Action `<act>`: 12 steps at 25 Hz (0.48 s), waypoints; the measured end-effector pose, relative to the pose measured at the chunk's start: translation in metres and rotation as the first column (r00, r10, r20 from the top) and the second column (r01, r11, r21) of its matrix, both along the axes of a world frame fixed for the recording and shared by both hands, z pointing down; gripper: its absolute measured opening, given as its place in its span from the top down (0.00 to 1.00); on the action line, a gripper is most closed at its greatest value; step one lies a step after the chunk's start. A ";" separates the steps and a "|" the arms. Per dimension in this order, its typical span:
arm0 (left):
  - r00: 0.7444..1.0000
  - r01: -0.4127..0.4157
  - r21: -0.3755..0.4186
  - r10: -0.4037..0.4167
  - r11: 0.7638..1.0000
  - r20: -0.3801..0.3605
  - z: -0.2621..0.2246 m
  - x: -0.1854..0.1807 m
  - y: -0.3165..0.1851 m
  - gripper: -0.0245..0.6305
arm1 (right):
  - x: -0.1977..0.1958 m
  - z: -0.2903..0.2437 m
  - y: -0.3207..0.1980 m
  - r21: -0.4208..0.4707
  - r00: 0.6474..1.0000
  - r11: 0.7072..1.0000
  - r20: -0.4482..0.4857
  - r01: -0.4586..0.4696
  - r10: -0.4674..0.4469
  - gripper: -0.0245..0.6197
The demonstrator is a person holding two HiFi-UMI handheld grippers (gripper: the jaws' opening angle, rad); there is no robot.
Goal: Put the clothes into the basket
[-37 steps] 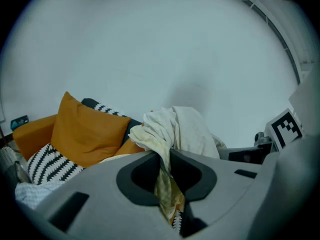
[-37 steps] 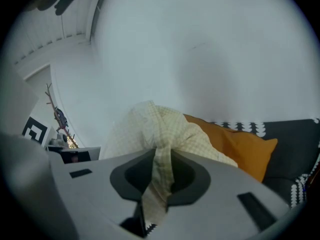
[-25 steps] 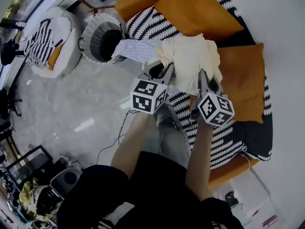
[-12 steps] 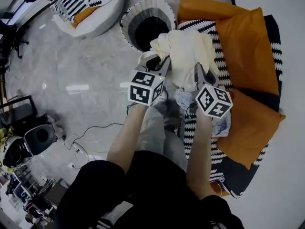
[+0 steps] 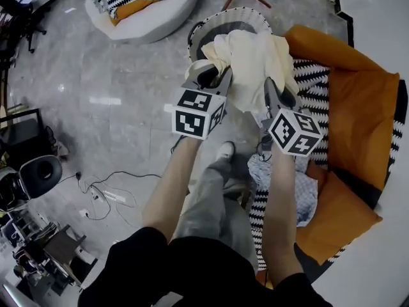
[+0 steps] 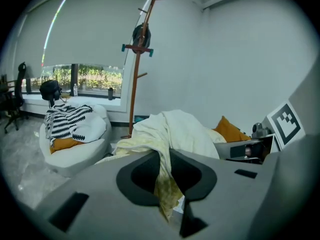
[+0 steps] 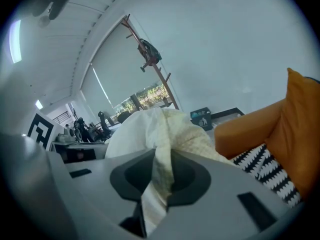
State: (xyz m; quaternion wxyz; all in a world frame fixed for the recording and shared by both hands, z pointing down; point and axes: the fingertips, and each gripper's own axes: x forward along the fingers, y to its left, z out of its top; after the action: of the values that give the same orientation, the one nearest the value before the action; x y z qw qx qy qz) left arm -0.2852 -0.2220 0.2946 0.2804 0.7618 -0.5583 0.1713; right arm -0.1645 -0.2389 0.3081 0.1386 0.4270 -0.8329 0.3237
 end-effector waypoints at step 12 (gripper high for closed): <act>0.990 0.131 -0.054 -0.134 0.990 -0.046 0.141 -0.055 -0.047 0.88 | -0.071 0.127 -0.047 -0.033 0.990 0.991 -0.051 0.132 -0.133 0.87</act>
State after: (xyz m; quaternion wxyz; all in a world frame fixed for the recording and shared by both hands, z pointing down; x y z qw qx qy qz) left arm -0.3405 -0.2690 0.4356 0.3240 0.7196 -0.5962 0.1475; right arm -0.2357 -0.2859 0.4349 0.1880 0.3771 -0.8506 0.3145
